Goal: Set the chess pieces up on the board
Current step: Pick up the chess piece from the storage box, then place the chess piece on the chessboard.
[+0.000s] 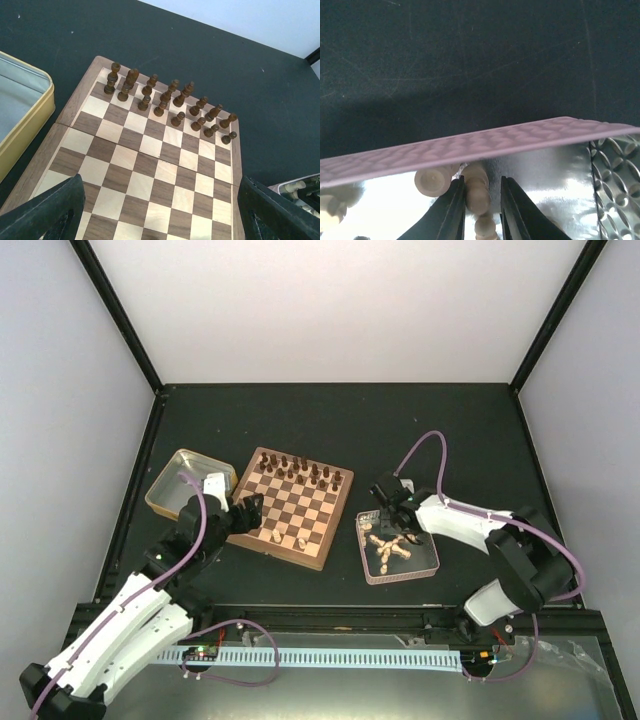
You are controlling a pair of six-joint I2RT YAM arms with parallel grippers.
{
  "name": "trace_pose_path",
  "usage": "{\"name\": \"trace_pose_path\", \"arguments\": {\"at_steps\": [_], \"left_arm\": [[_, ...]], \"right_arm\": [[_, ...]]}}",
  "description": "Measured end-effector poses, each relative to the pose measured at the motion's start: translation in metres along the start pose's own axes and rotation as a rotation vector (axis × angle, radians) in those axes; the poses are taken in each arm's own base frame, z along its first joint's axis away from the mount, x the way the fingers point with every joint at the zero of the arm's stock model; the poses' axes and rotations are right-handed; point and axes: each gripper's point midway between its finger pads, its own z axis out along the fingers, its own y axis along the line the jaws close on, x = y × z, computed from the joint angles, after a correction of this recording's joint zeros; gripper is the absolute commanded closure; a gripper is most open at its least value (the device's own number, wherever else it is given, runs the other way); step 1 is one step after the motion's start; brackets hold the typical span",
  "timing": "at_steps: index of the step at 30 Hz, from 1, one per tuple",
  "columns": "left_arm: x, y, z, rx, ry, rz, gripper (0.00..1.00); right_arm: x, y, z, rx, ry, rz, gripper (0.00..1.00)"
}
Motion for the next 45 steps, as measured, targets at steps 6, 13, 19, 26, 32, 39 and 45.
{"name": "trace_pose_path", "arguments": {"at_steps": [6, 13, 19, 26, 32, 39, 45], "left_arm": [[0.001, 0.0, 0.001, -0.002, 0.004, -0.002, 0.15], [0.001, 0.0, 0.001, 0.0, 0.005, -0.003, 0.15], [0.001, 0.0, 0.001, 0.0, 0.006, -0.009, 0.15], [0.001, 0.0, 0.001, 0.001, 0.006, -0.013, 0.15], [-0.001, -0.001, -0.002, 0.008, -0.007, -0.016, 0.15], [-0.013, -0.003, -0.019, 0.029, -0.056, -0.024, 0.15], [-0.034, -0.006, -0.045, 0.051, -0.142, -0.02, 0.15]], "right_arm": [[-0.003, 0.001, 0.004, 0.01, -0.011, -0.022, 0.83], [-0.007, 0.0, 0.004, 0.018, -0.03, -0.039, 0.95], [-0.011, -0.001, -0.004, 0.008, -0.049, -0.036, 0.96], [-0.02, 0.003, -0.036, -0.086, -0.11, -0.007, 0.96], [-0.019, 0.022, -0.059, -0.239, -0.105, 0.005, 0.97], [-0.02, 0.06, -0.085, -0.435, -0.085, 0.009, 0.97], [-0.029, 0.108, -0.11, -0.528, -0.09, -0.057, 0.97]]}}
